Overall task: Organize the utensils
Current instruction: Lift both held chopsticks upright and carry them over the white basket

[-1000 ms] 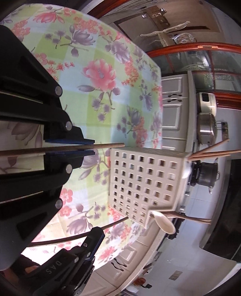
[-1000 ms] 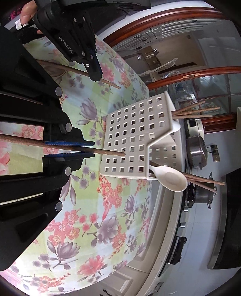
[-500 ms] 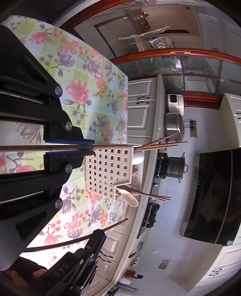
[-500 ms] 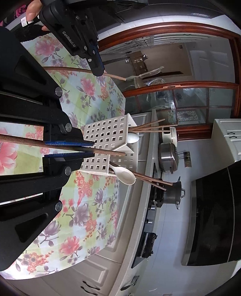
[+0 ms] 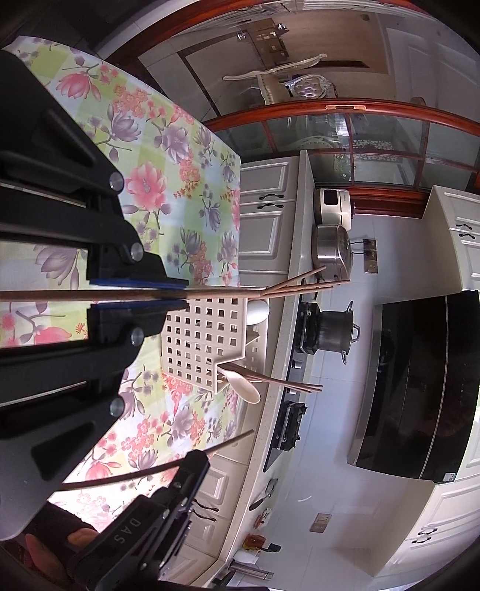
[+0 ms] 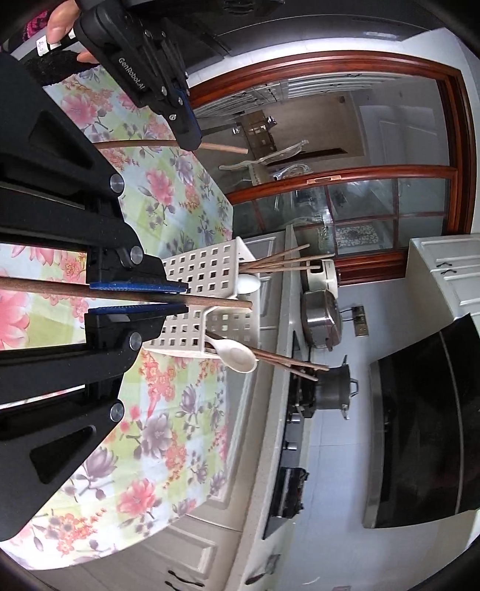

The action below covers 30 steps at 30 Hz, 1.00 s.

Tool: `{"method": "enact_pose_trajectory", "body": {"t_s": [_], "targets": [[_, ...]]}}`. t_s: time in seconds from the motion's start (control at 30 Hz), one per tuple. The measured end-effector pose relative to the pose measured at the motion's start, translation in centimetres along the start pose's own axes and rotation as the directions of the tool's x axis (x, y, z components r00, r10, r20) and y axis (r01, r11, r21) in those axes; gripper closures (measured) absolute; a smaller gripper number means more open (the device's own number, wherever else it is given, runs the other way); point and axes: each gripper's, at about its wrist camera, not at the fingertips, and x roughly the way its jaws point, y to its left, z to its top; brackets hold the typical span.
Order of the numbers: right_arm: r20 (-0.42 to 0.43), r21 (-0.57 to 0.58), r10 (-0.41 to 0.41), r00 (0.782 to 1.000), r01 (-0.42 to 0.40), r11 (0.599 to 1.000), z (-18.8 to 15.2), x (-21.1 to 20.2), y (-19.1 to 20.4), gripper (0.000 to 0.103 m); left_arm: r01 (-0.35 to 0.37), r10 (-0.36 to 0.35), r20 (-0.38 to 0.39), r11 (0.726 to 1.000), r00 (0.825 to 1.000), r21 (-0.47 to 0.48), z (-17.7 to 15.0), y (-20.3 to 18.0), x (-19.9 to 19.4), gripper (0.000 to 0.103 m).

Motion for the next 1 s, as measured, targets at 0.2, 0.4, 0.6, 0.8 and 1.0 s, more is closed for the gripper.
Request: {"method": "enact_pose_trajectory", "body": {"t_s": [0.2,0.4,0.6,0.8,1.0], "targets": [[-0.076,0.056,0.013,0.997,-0.009,0.998,-1.2,2.1,-1.2,0.097,-0.007,0.007,-0.002,1.0,1.0,-0.004,0.1,0.2,0.3,0.097],[-0.064,0.052,-0.026,0.998,0.029,0.998,-1.5,1.7,-1.3,0.097,0.003,-0.003,0.0,1.0,1.0,0.0,0.1,0.2,-0.1,0.097],[0.014,0.032,-0.01,1.0,0.009,0.999,-0.1,-0.6,-0.9,0.097,0.029,-0.029,0.005,1.0,1.0,0.001,0.6,0.0,-0.5,0.097],[0.05,0.007,-0.018,0.999,0.018,1.0,0.5,-1.8,-0.5,0.097,0.031,-0.031,0.016,1.0,0.999,0.006,1.2,0.0,-0.7,0.097],[0.082,-0.024,-0.022,0.996,0.024,0.999,1.3,-2.6,0.2,0.097,0.028,-0.029,0.038,0.999,0.999,0.019,2.3,-0.2,-0.5,0.097]]}}
